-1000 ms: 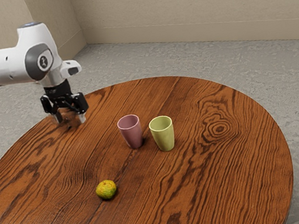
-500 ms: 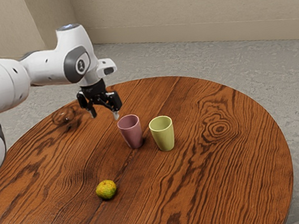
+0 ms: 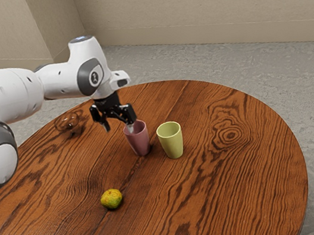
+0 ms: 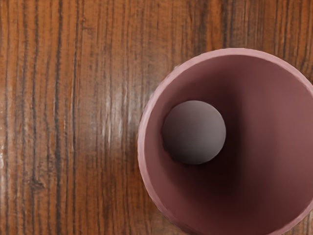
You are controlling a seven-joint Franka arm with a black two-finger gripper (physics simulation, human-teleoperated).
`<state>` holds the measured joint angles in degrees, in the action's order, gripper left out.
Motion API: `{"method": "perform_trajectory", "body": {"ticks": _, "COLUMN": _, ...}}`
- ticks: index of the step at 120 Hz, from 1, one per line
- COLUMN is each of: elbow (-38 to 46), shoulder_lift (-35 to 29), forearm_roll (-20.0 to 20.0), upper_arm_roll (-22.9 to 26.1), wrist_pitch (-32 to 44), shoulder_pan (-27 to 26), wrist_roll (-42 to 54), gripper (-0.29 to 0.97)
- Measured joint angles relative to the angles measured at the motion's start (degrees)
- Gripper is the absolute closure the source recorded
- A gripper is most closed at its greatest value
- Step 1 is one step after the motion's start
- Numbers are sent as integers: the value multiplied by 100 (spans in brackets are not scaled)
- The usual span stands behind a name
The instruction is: Place the left cup onto the right cup
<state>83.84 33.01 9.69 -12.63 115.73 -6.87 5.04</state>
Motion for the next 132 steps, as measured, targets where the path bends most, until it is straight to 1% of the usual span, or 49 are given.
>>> {"method": "perform_trajectory", "body": {"ticks": 25, "elbow": -599, "shoulder_lift": 400, "forearm_roll": -11, "upper_arm_roll": -2, "wrist_pitch": 54, "shoulder_pan": 107, "wrist_roll": 16, "gripper": 4}}
{"method": "perform_trajectory", "body": {"ticks": 83, "elbow": -898, "shoulder_lift": 926, "forearm_roll": 28, "upper_arm_roll": 55, "wrist_pitch": 155, "shoulder_pan": 133, "wrist_roll": 23, "gripper": 5}}
{"method": "perform_trajectory", "body": {"ticks": 94, "elbow": -894, "shoulder_lift": 993, "forearm_roll": 31, "upper_arm_roll": 58, "wrist_pitch": 166, "shoulder_pan": 133, "wrist_roll": 19, "gripper": 8}}
{"method": "perform_trajectory", "body": {"ticks": 99, "elbow": -893, "shoulder_lift": 1006, "forearm_roll": 31, "upper_arm_roll": 59, "wrist_pitch": 170, "shoulder_pan": 133, "wrist_roll": 17, "gripper": 11}}
{"method": "perform_trajectory", "body": {"ticks": 104, "elbow": -893, "shoulder_lift": 1012, "forearm_roll": 32, "upper_arm_roll": 59, "wrist_pitch": 173, "shoulder_pan": 132, "wrist_roll": 15, "gripper": 16}}
{"method": "perform_trajectory", "body": {"ticks": 122, "elbow": -903, "shoulder_lift": 991, "forearm_roll": 35, "upper_arm_roll": 60, "wrist_pitch": 166, "shoulder_pan": 116, "wrist_roll": -6, "gripper": 47}}
{"method": "perform_trajectory", "body": {"ticks": 132, "elbow": -904, "shoulder_lift": 976, "forearm_roll": 35, "upper_arm_roll": 58, "wrist_pitch": 143, "shoulder_pan": 112, "wrist_roll": -28, "gripper": 59}}
